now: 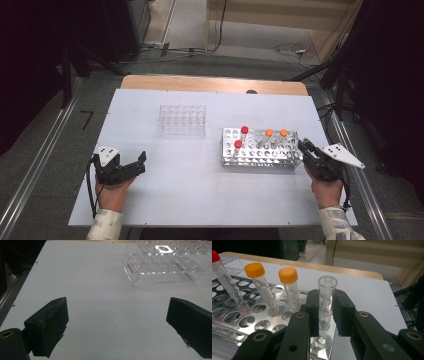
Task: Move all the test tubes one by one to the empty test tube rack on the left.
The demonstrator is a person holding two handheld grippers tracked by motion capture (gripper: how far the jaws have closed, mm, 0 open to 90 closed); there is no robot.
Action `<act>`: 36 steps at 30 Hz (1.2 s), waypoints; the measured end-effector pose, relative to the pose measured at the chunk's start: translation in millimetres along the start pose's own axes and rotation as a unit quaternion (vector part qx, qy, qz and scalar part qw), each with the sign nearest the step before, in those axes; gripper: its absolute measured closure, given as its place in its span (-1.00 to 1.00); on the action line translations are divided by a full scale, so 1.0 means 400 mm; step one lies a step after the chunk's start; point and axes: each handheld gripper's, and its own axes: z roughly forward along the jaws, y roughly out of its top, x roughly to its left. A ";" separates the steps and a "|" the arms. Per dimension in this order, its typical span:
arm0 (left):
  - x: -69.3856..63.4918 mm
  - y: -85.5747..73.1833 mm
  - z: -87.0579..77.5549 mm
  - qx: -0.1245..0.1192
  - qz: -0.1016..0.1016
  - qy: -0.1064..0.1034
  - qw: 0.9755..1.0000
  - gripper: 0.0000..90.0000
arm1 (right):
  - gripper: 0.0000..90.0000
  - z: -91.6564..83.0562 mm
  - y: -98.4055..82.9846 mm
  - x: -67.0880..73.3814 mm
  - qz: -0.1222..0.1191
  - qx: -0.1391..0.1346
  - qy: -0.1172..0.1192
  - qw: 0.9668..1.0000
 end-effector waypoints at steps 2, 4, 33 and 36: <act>0.000 0.000 0.000 0.000 0.000 0.000 1.000 -0.90 | 0.62 -0.002 0.002 0.000 0.000 -0.001 -0.001 1.000; -0.001 0.000 0.000 0.001 -0.001 0.000 1.000 -0.90 | 0.63 -0.007 0.006 -0.002 0.000 -0.006 -0.002 1.000; -0.004 -0.001 0.001 0.002 0.000 -0.005 1.000 -0.89 | 0.63 -0.073 0.053 0.028 0.003 -0.033 0.039 0.999; -0.005 -0.001 0.001 0.002 0.001 -0.007 1.000 -0.89 | 0.63 -0.077 0.057 0.044 0.000 -0.033 0.052 0.998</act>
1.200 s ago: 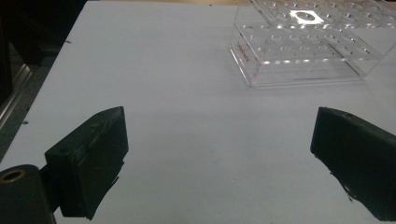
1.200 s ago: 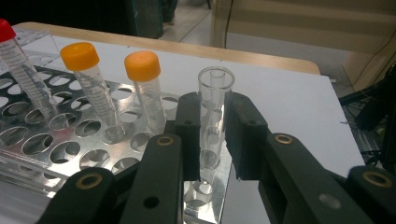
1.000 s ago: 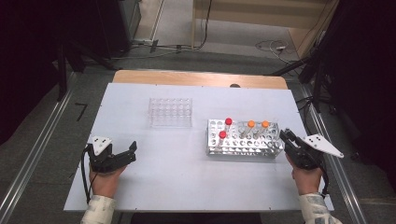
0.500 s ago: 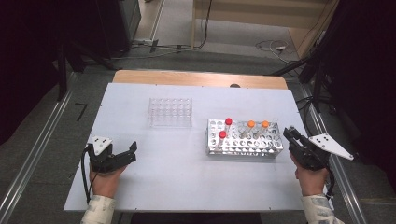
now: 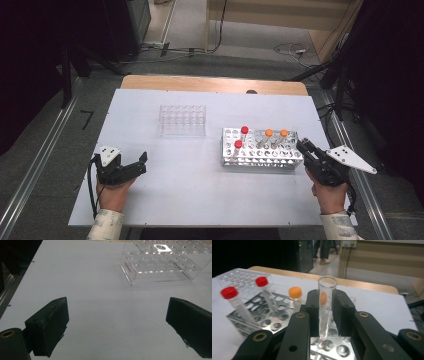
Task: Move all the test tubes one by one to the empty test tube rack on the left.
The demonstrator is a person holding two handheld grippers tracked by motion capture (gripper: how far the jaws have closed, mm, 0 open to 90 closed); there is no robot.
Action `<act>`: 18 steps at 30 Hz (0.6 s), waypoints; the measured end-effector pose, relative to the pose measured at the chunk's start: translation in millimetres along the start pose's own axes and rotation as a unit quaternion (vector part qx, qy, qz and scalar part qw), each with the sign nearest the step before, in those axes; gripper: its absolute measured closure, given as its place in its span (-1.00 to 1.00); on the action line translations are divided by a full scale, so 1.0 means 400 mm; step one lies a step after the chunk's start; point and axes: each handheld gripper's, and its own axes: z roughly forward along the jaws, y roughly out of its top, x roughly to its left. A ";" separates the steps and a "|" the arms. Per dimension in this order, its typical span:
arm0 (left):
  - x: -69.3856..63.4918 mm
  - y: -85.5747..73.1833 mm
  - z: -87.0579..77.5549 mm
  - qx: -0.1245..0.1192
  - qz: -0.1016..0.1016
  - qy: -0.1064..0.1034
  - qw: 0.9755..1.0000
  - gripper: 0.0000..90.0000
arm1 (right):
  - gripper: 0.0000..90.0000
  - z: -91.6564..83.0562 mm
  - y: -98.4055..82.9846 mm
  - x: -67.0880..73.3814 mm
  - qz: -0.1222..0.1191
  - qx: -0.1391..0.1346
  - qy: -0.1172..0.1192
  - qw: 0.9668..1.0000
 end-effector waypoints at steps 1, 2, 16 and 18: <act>0.000 0.000 0.000 -0.001 -0.001 0.000 1.000 -0.89 | 0.63 0.000 0.001 0.006 0.001 0.000 0.007 1.000; -0.001 0.000 -0.001 -0.001 -0.001 -0.001 1.000 -0.89 | 0.63 -0.002 0.003 0.012 0.000 0.000 0.012 1.000; -0.011 0.002 -0.001 -0.002 0.004 -0.009 1.000 -0.87 | 0.63 0.004 0.002 0.117 -0.021 0.008 0.089 0.996; -0.013 0.003 0.000 0.000 0.004 -0.013 1.000 -0.86 | 0.63 0.009 -0.001 0.130 -0.022 0.012 0.098 0.995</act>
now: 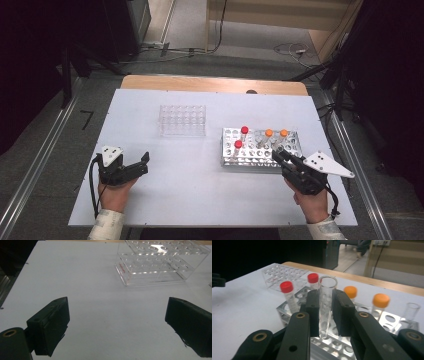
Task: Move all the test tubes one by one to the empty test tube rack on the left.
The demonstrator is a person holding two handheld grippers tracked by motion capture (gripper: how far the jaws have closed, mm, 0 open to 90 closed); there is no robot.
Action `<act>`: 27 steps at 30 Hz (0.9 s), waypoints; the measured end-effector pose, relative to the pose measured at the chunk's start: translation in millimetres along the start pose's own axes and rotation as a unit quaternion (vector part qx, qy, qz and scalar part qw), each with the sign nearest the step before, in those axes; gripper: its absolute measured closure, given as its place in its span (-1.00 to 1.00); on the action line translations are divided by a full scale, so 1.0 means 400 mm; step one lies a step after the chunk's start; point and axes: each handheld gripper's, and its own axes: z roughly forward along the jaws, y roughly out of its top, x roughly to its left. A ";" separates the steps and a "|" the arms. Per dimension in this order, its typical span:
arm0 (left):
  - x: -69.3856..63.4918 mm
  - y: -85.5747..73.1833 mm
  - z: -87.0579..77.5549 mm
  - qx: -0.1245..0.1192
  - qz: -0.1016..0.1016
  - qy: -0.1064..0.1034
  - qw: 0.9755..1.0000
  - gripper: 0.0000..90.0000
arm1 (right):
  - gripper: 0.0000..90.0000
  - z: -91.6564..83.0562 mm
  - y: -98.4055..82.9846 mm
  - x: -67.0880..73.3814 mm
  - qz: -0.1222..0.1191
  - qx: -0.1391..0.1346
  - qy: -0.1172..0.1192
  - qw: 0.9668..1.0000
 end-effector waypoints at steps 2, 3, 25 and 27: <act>-0.002 0.000 0.001 0.000 0.000 -0.001 1.000 -0.86 | 0.63 0.008 -0.004 0.013 -0.002 0.006 0.010 1.000; -0.006 0.002 0.002 0.000 0.001 -0.003 1.000 -0.85 | 0.63 0.014 -0.007 0.022 -0.006 0.009 0.013 1.000; -0.079 0.025 -0.001 -0.002 0.011 -0.085 0.996 -0.68 | 0.63 0.111 -0.039 0.143 -0.045 0.049 0.084 0.994; -0.095 0.030 -0.003 -0.003 0.013 -0.099 0.995 -0.67 | 0.63 0.119 -0.039 0.152 -0.046 0.051 0.087 0.994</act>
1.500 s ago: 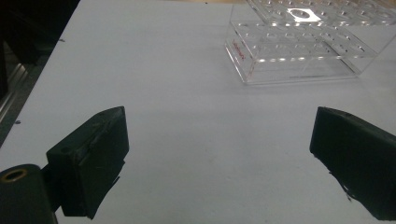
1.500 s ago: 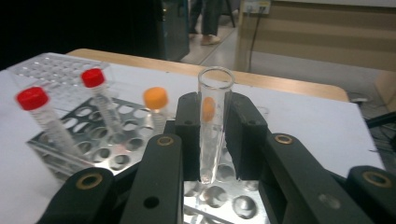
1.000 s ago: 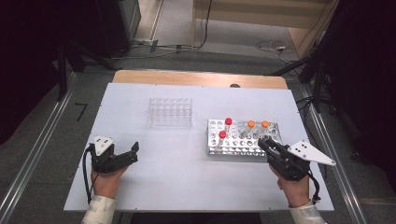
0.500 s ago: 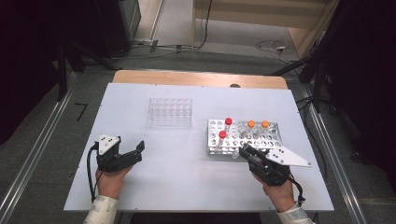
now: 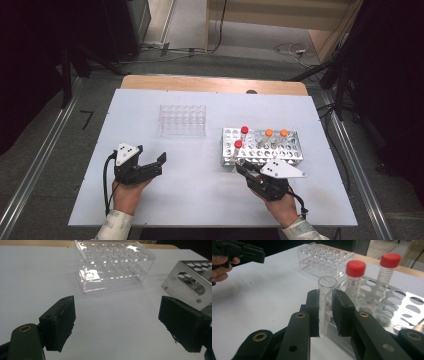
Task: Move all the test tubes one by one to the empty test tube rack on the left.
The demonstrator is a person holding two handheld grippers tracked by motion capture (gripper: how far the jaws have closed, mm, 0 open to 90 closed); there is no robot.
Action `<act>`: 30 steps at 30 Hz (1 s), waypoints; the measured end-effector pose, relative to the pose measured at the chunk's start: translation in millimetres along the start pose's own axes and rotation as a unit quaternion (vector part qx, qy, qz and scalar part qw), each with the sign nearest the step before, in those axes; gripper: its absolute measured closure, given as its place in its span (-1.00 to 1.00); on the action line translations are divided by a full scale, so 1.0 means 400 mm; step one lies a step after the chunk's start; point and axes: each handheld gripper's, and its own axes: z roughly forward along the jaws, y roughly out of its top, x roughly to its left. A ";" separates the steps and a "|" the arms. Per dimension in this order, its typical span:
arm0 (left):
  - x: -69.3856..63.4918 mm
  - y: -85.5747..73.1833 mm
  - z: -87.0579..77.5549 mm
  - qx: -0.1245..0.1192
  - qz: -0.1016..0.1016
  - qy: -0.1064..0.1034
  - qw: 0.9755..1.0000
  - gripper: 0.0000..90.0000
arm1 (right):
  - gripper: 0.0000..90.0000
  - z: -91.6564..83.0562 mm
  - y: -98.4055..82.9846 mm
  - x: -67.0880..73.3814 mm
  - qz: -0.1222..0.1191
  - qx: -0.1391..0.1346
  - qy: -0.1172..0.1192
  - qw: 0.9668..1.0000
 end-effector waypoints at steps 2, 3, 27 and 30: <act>-0.006 0.002 0.000 -0.001 0.001 -0.003 1.000 -0.66 | 0.63 0.013 0.003 0.007 -0.003 0.000 0.004 1.000; -0.012 0.004 -0.001 -0.001 0.003 -0.009 1.000 -0.66 | 0.63 0.019 0.005 0.011 -0.001 0.002 0.007 1.000; -0.069 0.041 0.001 -0.005 0.029 -0.068 0.997 -0.51 | 0.63 0.157 0.032 0.059 -0.019 0.020 0.030 0.999; -0.075 0.046 0.004 -0.007 0.035 -0.074 0.997 -0.50 | 0.63 0.169 0.036 0.063 -0.021 0.019 0.031 0.999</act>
